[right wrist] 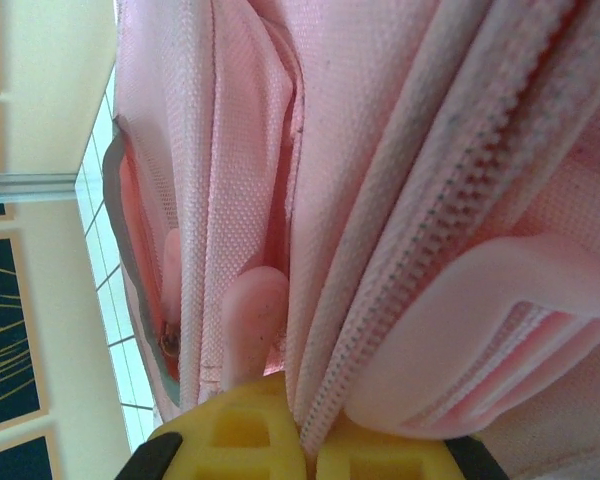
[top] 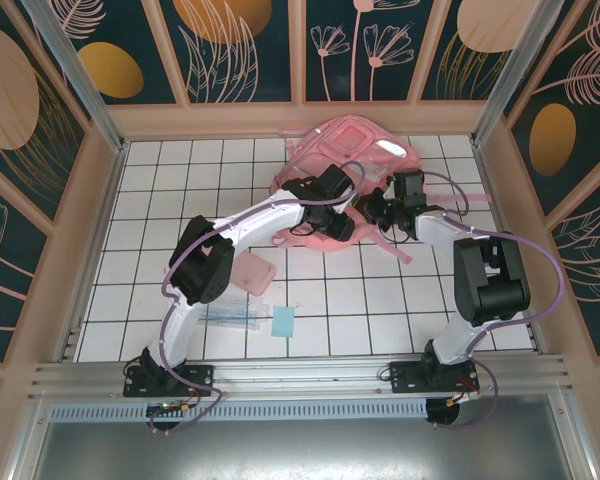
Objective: Pack books, pencil case, and school supplies into a backpack
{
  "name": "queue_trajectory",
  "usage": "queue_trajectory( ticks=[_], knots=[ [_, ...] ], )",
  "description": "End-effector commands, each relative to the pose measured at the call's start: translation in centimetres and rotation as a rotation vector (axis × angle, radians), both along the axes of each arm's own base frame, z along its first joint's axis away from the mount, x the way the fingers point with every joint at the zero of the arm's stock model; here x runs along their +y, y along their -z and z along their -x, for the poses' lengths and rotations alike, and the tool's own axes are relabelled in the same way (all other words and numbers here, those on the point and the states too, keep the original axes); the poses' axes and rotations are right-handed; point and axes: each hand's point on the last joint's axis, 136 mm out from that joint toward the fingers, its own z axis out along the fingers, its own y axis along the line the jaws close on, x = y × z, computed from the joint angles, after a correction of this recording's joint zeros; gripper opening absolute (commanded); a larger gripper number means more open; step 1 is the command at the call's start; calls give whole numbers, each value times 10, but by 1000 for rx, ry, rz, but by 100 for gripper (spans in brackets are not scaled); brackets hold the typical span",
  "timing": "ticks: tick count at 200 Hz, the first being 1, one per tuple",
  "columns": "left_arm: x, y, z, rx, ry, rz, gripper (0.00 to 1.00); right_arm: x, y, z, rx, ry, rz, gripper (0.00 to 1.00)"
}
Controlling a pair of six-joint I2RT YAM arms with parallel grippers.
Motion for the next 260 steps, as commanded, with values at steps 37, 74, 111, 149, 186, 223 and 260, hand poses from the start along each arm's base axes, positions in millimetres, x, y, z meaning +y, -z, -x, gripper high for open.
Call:
queue_trajectory(
  ticks=[37, 74, 111, 149, 186, 223, 260],
  knots=[
    [19, 31, -19, -36, -79, -98, 0, 15, -50, -16, -158, -45, -63, 0],
    [22, 2, -27, -88, -110, -50, 0, 8, -39, -13, -149, -45, -12, 0],
    [46, -22, -37, -95, -153, -10, 0, -10, -23, -8, -123, -13, 41, 0],
    [84, -19, -52, -156, -214, -122, 0, -19, -18, -6, -116, -4, 62, 0],
    [107, -12, -58, -184, -241, -213, 0, -28, -19, -9, -118, 18, 93, 0],
    [78, -15, -42, -104, -154, -69, 0, -23, -26, -12, -128, 19, 36, 0],
    [32, -53, -23, -163, -47, 167, 24, -9, -33, -9, -106, -4, -106, 0]
  ],
)
